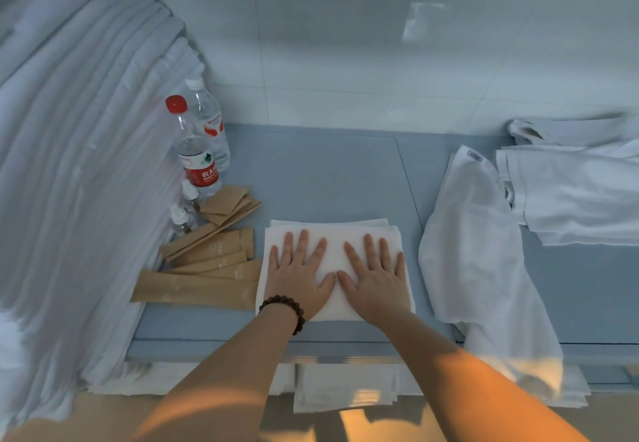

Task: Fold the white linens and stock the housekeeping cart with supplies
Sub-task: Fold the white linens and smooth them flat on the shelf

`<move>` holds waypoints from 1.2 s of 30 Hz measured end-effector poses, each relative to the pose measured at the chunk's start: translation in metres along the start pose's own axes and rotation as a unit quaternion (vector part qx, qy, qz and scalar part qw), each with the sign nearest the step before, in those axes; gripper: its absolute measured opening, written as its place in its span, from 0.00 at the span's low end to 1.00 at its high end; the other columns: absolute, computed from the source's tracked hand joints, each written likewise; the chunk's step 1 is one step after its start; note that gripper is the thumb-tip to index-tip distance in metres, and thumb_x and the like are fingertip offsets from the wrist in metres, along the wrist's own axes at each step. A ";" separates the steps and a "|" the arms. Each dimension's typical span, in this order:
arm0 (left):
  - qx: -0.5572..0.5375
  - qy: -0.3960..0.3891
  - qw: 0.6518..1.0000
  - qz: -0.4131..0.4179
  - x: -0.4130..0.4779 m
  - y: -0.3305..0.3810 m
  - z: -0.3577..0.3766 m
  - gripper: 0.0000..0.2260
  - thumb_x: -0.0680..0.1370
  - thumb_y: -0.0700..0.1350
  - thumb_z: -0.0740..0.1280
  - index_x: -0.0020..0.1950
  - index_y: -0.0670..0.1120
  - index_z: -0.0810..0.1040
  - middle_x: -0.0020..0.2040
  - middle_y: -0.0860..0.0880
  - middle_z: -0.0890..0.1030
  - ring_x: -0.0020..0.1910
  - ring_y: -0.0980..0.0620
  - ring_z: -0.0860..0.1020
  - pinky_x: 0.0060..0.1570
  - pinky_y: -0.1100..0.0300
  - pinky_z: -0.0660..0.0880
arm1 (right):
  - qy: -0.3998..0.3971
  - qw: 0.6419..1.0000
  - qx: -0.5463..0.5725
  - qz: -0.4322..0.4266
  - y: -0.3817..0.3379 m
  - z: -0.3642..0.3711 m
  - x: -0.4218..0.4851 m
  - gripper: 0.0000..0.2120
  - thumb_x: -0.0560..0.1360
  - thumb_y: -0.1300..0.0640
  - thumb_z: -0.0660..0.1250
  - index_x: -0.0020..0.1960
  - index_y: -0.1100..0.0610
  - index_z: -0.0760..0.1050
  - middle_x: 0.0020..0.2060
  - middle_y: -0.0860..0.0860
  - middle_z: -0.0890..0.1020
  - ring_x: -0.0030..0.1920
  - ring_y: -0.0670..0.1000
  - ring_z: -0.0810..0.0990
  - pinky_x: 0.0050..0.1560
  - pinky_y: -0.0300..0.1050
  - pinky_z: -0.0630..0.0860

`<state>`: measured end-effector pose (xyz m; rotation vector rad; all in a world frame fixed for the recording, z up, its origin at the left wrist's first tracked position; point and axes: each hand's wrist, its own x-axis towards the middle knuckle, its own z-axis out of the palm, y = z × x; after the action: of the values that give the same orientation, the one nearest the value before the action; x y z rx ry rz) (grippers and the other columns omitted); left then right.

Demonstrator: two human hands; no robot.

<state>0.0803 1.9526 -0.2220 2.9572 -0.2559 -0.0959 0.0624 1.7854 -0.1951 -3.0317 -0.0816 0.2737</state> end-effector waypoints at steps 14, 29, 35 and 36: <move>0.013 -0.001 1.000 0.028 0.029 -0.004 -0.001 0.35 0.71 0.67 0.32 0.78 0.59 0.41 0.79 0.50 0.40 0.77 0.46 0.37 0.72 0.45 0.34 | 0.029 0.999 0.006 0.013 0.011 0.009 0.028 0.33 0.73 0.29 0.35 0.74 0.37 0.34 0.77 0.48 0.37 0.76 0.55 0.34 0.73 0.57 0.34; 0.010 -0.030 0.999 0.040 -0.024 0.029 -0.008 0.30 0.78 0.64 0.45 0.78 0.57 0.46 0.79 0.48 0.45 0.77 0.44 0.41 0.73 0.43 0.38 | 0.060 0.998 0.011 0.028 0.020 0.013 -0.037 0.27 0.79 0.37 0.44 0.77 0.40 0.44 0.78 0.49 0.44 0.77 0.55 0.39 0.74 0.58 0.36; -0.008 0.001 0.998 0.059 -0.003 0.029 -0.018 0.26 0.79 0.58 0.48 0.78 0.57 0.50 0.79 0.49 0.48 0.77 0.45 0.43 0.74 0.42 0.38 | 0.060 0.997 0.045 -0.025 0.008 0.007 -0.012 0.25 0.81 0.43 0.44 0.77 0.41 0.44 0.78 0.47 0.43 0.76 0.50 0.36 0.73 0.56 0.32; -0.009 -0.013 0.998 0.061 -0.002 0.026 -0.014 0.26 0.80 0.59 0.46 0.78 0.58 0.47 0.79 0.50 0.45 0.77 0.46 0.40 0.73 0.42 0.38 | 0.046 0.997 0.042 -0.034 0.008 0.008 -0.010 0.25 0.81 0.42 0.42 0.76 0.39 0.41 0.78 0.46 0.41 0.76 0.50 0.35 0.74 0.56 0.32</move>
<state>0.0747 1.9300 -0.2037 2.9165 -0.4349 -0.1202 0.0517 1.7780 -0.2022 -2.9463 -0.1632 0.1276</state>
